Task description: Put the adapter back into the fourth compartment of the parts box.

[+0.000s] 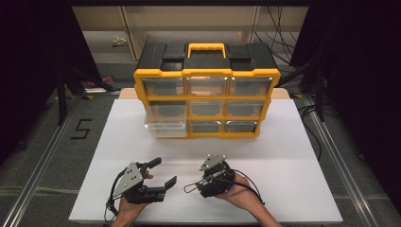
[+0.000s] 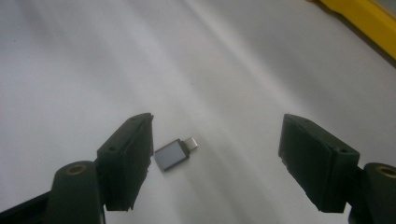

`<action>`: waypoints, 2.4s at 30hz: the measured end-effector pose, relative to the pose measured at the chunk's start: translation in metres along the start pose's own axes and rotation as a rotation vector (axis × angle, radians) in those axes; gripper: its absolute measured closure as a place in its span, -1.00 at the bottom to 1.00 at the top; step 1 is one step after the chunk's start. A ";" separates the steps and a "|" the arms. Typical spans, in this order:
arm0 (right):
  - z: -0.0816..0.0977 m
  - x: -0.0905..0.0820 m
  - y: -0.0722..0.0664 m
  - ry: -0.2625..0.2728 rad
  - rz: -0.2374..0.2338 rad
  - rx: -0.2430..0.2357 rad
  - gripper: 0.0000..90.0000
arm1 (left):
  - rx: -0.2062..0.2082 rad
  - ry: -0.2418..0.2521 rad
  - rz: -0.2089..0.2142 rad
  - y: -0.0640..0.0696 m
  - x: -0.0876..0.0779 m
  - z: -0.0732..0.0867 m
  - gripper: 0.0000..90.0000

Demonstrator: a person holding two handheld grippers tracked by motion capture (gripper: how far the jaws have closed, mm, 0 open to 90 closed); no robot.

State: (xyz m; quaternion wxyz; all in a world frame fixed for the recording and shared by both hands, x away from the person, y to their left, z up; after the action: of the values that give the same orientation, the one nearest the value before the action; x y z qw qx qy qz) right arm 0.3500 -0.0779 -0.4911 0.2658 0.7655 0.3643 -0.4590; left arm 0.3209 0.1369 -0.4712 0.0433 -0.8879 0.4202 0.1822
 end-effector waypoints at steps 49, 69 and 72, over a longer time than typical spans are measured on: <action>0.000 0.017 -0.008 -0.177 -0.103 -0.060 0.69 | -0.003 0.005 -0.003 0.000 -0.001 0.000 -0.61; -0.012 -0.020 0.004 0.001 -0.074 -0.044 0.70 | -0.004 0.005 -0.003 0.000 -0.001 -0.001 -0.61; -0.015 -0.027 0.007 0.028 -0.072 -0.037 0.70 | -0.004 0.005 -0.004 0.000 -0.001 -0.001 -0.61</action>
State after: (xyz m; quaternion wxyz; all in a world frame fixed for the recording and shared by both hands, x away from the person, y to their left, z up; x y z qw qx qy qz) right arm 0.3544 -0.0796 -0.4597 0.2582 0.7530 0.4038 -0.4508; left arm 0.3209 0.1377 -0.4705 0.0407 -0.8893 0.4180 0.1810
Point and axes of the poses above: each handheld gripper's, and its own axes: x roughly forward along the jaws, z roughly out of its underside, y roughly to its right, the point moved 4 cm from there along x, roughly forward along the jaws, and after that the axes turned 11 degrees about -y, right-handed, at the moved point
